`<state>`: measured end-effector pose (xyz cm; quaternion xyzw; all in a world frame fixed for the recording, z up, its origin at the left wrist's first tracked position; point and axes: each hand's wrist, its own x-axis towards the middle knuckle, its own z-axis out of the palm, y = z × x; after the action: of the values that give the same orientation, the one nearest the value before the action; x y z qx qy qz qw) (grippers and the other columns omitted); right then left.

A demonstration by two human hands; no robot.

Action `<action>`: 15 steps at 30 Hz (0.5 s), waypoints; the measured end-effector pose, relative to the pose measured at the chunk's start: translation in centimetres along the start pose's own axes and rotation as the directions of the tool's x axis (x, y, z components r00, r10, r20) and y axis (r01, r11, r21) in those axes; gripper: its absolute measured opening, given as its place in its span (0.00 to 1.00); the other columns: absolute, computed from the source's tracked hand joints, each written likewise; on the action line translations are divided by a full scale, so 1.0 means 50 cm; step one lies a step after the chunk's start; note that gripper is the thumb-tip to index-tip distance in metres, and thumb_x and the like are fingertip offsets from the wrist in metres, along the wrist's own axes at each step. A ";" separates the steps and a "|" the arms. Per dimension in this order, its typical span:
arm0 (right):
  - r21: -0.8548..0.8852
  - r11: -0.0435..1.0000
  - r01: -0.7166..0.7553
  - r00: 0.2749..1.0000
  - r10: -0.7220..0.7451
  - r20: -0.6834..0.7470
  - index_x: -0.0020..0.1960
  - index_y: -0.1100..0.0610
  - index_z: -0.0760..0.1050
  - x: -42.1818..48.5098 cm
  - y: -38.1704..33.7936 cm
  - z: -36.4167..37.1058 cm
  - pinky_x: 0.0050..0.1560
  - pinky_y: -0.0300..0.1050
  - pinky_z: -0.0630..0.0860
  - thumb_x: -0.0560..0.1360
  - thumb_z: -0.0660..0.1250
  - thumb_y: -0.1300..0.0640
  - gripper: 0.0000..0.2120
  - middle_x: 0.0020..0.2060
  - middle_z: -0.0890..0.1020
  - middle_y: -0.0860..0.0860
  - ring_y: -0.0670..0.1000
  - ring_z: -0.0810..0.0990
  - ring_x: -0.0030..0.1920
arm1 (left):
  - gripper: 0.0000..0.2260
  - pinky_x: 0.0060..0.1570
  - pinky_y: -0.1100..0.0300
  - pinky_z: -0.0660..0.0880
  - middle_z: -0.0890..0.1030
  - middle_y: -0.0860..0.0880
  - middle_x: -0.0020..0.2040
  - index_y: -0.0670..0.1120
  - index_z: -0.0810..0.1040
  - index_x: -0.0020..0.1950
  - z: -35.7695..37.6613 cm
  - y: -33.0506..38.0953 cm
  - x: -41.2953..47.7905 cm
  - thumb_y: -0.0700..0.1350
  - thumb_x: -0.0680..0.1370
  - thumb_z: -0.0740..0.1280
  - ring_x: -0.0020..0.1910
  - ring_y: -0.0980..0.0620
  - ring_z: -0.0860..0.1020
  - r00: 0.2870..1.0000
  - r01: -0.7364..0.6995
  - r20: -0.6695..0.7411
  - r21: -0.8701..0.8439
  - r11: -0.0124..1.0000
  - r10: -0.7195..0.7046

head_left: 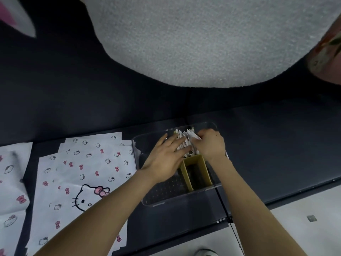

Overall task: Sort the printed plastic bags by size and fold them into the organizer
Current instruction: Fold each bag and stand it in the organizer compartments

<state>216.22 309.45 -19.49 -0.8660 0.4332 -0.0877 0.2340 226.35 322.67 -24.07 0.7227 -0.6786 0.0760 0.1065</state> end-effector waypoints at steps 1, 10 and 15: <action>0.047 0.999 -0.006 1.000 0.006 -0.003 0.26 0.53 0.62 -0.001 0.003 -0.001 0.25 0.40 0.57 0.77 0.65 0.53 0.22 0.23 0.66 0.47 0.47 0.66 0.26 | 0.16 0.66 0.43 0.60 0.77 0.42 0.64 0.48 0.78 0.63 0.002 -0.001 -0.001 0.46 0.76 0.63 0.65 0.40 0.73 1.000 -0.001 -0.015 -0.017 1.000 0.001; 0.038 0.991 -0.131 0.988 0.133 -0.072 0.33 0.55 0.77 -0.017 0.005 0.030 0.29 0.39 0.63 0.77 0.64 0.48 0.17 0.25 0.72 0.48 0.51 0.74 0.31 | 0.19 0.67 0.45 0.61 0.76 0.41 0.65 0.47 0.78 0.63 -0.029 0.007 -0.032 0.48 0.76 0.56 0.66 0.40 0.72 0.997 0.080 -0.007 -0.088 0.993 -0.081; -0.068 0.990 0.123 0.820 -0.140 -0.555 0.37 0.58 0.81 -0.114 -0.064 0.047 0.31 0.40 0.65 0.75 0.64 0.51 0.14 0.31 0.80 0.54 0.56 0.77 0.33 | 0.17 0.61 0.47 0.70 0.79 0.41 0.61 0.45 0.81 0.58 -0.064 -0.035 -0.174 0.47 0.76 0.58 0.60 0.40 0.76 0.937 0.312 -0.118 -0.133 0.941 -0.328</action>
<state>215.83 316.40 -19.72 -0.8336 0.4232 -0.3464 0.0779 227.63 331.99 -23.31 0.8095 -0.5459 0.0691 0.2046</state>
